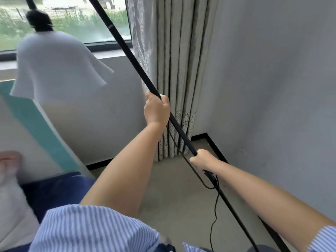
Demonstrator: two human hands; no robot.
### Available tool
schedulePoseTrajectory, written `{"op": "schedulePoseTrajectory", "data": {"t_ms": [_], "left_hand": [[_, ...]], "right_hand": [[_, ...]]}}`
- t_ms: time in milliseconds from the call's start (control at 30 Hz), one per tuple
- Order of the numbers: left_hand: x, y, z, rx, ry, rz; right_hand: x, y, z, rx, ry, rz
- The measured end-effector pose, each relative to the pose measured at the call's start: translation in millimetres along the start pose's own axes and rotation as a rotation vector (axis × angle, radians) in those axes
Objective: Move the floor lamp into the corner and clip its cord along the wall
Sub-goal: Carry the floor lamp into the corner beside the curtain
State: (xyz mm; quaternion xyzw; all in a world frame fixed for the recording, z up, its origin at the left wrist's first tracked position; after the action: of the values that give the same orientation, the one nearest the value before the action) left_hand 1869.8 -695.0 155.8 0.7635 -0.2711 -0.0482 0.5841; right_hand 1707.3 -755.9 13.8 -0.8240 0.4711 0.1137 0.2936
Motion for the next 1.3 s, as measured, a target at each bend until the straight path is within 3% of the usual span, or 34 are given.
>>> {"op": "schedulePoseTrajectory", "data": {"t_ms": [233,500,1067,1300], "left_hand": [[113,34,52,-0.062,-0.041,0.156],[214,72,145,-0.114,-0.056,0.315],[325,98,331,0.238,-0.251,0.427],[345,89,379,0.368,-0.333,0.45]], "right_hand": [[102,-29,-77,0.075,0.06,-0.008],[219,-30,-158,0.203,0.129,-0.141],[426,15,-259,0.396,0.161,-0.073],[468,25,-278,0.256,0.221,0.031]]}}
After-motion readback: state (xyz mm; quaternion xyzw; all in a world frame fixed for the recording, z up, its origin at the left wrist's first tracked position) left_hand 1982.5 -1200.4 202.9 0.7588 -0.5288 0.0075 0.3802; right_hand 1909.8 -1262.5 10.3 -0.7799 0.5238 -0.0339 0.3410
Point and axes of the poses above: each hand's wrist, its own x-axis towards the middle knuckle, its own z-axis out of the palm, y = z × x, the point moved 6 cm from there along x, towards the middle knuckle, and after that the axes turned 6 degrees about -x, right-handed, at the moved point
